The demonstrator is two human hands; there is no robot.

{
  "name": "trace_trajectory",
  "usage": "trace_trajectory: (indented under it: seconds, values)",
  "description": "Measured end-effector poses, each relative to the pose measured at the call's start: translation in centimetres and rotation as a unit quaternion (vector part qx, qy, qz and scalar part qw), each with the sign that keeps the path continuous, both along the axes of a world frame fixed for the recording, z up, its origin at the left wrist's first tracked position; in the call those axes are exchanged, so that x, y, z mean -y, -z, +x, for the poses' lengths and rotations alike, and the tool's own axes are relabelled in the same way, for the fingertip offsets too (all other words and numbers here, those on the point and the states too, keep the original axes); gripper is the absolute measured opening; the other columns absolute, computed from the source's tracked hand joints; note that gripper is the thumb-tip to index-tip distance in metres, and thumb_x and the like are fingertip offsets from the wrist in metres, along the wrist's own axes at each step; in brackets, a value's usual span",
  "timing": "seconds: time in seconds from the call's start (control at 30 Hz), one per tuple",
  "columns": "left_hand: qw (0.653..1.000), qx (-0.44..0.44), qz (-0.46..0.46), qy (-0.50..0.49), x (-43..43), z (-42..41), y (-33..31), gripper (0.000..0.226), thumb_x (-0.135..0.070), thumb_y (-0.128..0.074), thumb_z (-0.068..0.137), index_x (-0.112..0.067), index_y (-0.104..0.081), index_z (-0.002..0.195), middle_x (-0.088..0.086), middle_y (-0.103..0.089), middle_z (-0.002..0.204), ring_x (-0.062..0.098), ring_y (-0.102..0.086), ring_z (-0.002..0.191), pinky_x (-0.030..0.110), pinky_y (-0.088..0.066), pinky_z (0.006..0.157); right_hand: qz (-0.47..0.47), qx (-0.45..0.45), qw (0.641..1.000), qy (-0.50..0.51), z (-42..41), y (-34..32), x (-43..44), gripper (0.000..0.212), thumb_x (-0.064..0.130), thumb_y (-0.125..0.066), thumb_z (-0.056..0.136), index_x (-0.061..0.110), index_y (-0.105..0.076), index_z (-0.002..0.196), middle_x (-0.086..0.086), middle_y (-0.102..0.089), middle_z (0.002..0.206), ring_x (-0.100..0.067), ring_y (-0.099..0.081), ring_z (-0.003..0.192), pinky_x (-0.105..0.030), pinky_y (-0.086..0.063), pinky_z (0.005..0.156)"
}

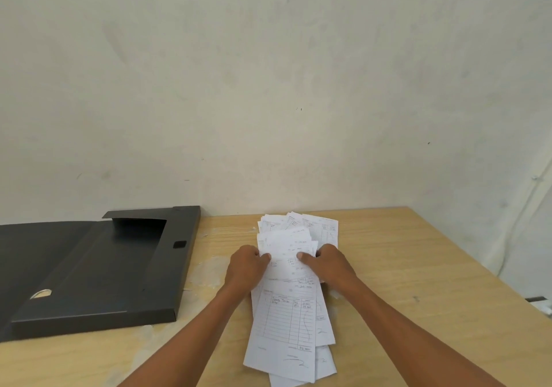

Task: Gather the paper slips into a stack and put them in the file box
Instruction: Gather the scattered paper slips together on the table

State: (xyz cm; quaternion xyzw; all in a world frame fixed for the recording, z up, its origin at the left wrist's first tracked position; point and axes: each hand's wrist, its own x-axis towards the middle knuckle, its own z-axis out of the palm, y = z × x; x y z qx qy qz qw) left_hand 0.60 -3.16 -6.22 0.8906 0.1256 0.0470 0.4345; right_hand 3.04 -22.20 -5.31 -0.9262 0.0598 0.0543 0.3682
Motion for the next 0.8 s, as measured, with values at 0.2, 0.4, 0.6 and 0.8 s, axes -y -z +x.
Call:
trace_trajectory:
  seconds: [0.2, 0.4, 0.6, 0.8]
  values:
    - [0.999, 0.001, -0.033, 0.0, -1.2, 2.6, -1.1, 0.026, -0.024, -0.054, 0.099, -0.011, -0.057, 0.076, 0.005, -0.059, 0.079, 0.022, -0.056, 0.07, 0.03, -0.039, 0.07, -0.109, 0.028, 0.989, 0.097, 2.9, -1.3, 1.3, 0.064, 0.05, -0.053, 0.095, 0.002, -0.044, 0.135, -0.02, -0.044, 0.139, -0.037, -0.043, 0.128, -0.043, -0.043, 0.098]
    - [0.995, -0.014, -0.094, 0.014, -1.1, 6.2, -1.2, 0.044, -0.019, -0.064, 0.091, -0.019, -0.03, 0.063, -0.002, -0.035, 0.063, 0.018, -0.035, 0.057, 0.029, -0.026, 0.06, -0.02, 0.013, 0.999, 0.027, 5.8, -0.9, 0.3, 0.024, 0.021, -0.056, 0.09, 0.016, -0.049, 0.068, -0.004, -0.054, 0.072, -0.019, -0.052, 0.064, -0.034, -0.036, 0.063]
    - [0.999, -0.012, -0.046, 0.002, -1.1, 8.0, -1.1, 0.048, -0.021, -0.064, 0.091, -0.018, -0.026, 0.062, -0.001, -0.033, 0.06, 0.022, -0.04, 0.059, 0.028, -0.028, 0.054, -0.105, 0.037, 0.991, 0.079, 7.8, -1.5, 0.6, 0.028, 0.023, -0.051, 0.094, 0.006, -0.055, 0.116, -0.019, -0.05, 0.124, -0.034, -0.05, 0.114, -0.038, -0.043, 0.085]
    - [0.995, -0.044, -0.094, -0.012, -1.1, 10.1, -1.0, 0.049, -0.02, -0.072, 0.087, -0.016, -0.031, 0.06, -0.001, -0.034, 0.06, 0.017, -0.035, 0.051, 0.026, -0.027, 0.049, -0.061, -0.001, 0.998, 0.008, 9.1, -1.2, -1.2, 0.006, 0.014, -0.062, 0.083, 0.013, -0.057, 0.08, -0.014, -0.057, 0.105, -0.027, -0.057, 0.085, -0.032, -0.043, 0.066]
